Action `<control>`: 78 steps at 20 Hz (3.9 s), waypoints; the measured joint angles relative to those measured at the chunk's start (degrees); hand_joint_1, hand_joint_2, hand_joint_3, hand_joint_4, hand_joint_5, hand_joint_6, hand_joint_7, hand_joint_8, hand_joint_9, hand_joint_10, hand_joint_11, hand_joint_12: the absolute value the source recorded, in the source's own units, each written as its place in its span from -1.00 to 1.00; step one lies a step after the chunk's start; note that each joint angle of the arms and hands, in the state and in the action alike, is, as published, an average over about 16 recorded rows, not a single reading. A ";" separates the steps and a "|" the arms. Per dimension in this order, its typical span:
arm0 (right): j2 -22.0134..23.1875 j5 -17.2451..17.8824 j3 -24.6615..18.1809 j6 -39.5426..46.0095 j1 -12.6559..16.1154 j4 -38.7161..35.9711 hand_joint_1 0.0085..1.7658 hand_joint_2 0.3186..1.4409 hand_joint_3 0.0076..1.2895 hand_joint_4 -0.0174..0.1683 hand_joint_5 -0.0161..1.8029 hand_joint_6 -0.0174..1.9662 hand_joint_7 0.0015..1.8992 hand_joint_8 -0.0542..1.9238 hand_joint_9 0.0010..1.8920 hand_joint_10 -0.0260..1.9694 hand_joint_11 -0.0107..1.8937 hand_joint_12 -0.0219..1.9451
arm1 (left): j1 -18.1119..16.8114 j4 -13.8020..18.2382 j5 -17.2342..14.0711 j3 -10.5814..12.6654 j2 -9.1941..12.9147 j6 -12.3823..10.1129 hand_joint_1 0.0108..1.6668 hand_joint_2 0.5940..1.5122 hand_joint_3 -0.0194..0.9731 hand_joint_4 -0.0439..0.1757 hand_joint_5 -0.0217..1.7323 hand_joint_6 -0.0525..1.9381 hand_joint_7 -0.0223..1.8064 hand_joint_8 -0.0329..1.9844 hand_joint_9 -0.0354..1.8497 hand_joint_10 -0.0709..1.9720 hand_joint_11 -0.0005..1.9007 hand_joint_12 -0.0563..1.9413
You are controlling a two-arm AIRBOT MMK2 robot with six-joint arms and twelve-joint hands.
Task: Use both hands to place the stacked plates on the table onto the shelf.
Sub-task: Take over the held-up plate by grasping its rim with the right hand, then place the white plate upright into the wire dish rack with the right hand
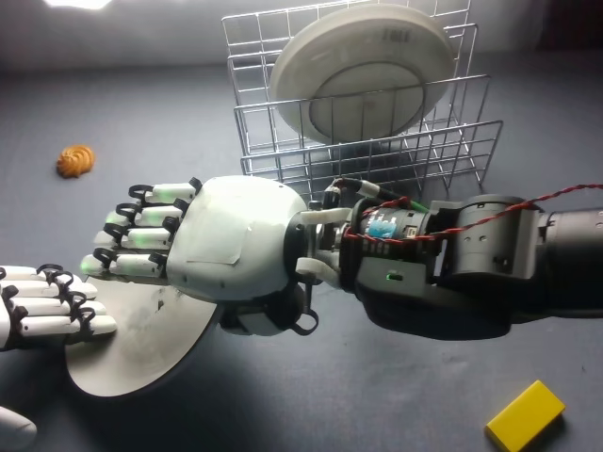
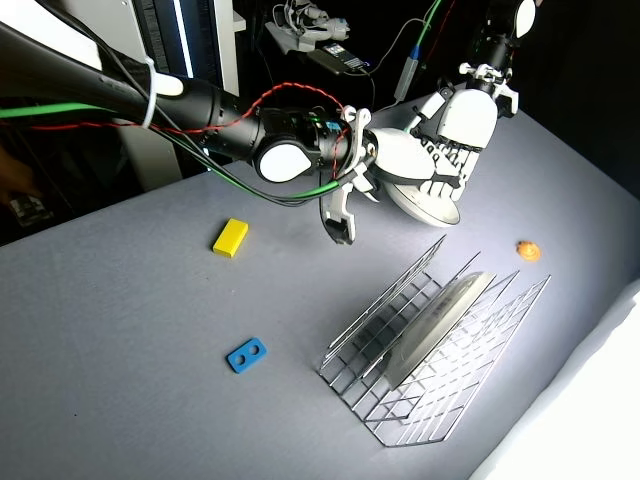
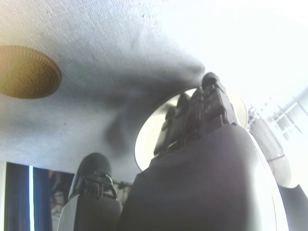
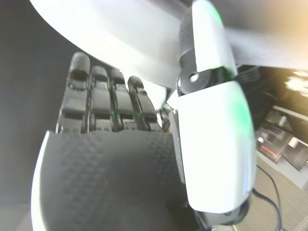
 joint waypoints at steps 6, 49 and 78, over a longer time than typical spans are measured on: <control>-3.20 1.70 3.28 -0.60 -0.76 -0.11 0.31 0.31 -1.00 -0.77 -0.52 -0.80 -0.52 -0.75 -0.46 -0.95 -0.69 -0.19 | 0.01 -0.11 0.04 0.13 0.02 -0.05 -0.99 0.41 -0.93 -0.58 -0.97 -0.99 -0.96 -0.98 -0.99 -0.98 -0.98 -0.93; 32.13 -3.28 -17.21 39.31 17.67 -10.70 0.34 0.29 -1.00 -0.78 -0.06 0.16 0.03 0.13 0.25 -0.96 -0.22 0.15 | -29.87 14.91 -10.02 3.48 8.55 0.13 -0.99 0.34 -0.93 -0.53 -0.89 -0.93 -0.92 -0.96 -0.94 -0.92 -0.98 -0.93; 30.65 -13.57 -7.19 60.69 19.33 -7.52 0.35 0.39 -1.00 -0.85 -0.05 0.08 0.02 0.13 0.27 -0.95 -0.19 0.10 | -43.12 31.13 -35.39 -4.69 10.76 -0.37 -0.99 0.32 -0.96 -0.53 -0.86 -0.93 -0.90 -0.97 -0.93 -0.92 -0.97 -0.93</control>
